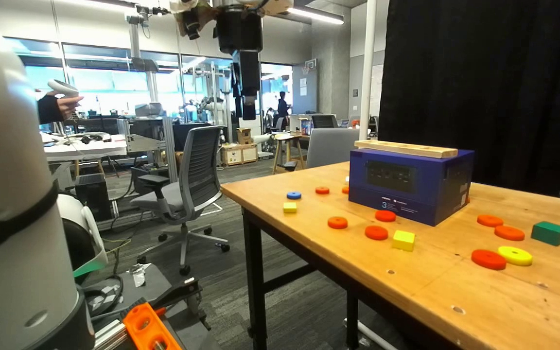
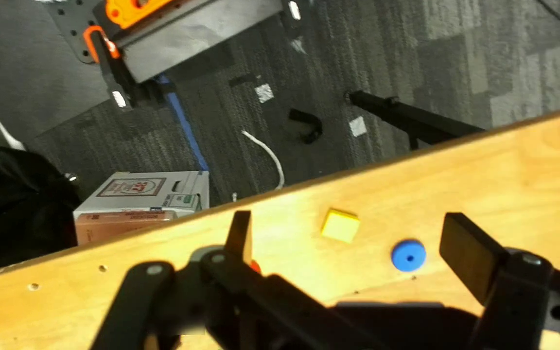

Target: Pick up the yellow object from the table and put it on top of the blue object

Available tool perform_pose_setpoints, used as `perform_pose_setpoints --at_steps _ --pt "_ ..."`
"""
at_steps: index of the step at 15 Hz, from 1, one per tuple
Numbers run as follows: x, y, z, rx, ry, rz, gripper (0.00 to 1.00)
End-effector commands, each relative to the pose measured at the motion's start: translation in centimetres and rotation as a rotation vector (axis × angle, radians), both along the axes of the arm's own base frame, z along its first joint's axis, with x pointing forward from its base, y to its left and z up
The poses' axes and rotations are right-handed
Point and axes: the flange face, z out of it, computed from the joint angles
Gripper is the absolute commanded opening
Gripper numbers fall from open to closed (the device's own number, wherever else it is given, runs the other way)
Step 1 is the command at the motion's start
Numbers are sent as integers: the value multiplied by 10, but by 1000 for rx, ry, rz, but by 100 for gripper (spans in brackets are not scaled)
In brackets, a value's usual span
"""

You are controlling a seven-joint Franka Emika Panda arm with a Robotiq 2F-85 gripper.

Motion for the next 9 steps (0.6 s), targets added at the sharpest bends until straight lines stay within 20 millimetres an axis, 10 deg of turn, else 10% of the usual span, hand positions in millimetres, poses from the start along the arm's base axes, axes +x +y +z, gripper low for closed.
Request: perform_pose_setpoints --at_steps 1,9 --pt "45 14 15 125 -75 -107 100" --pt "90 13 -35 105 -84 -188 100"
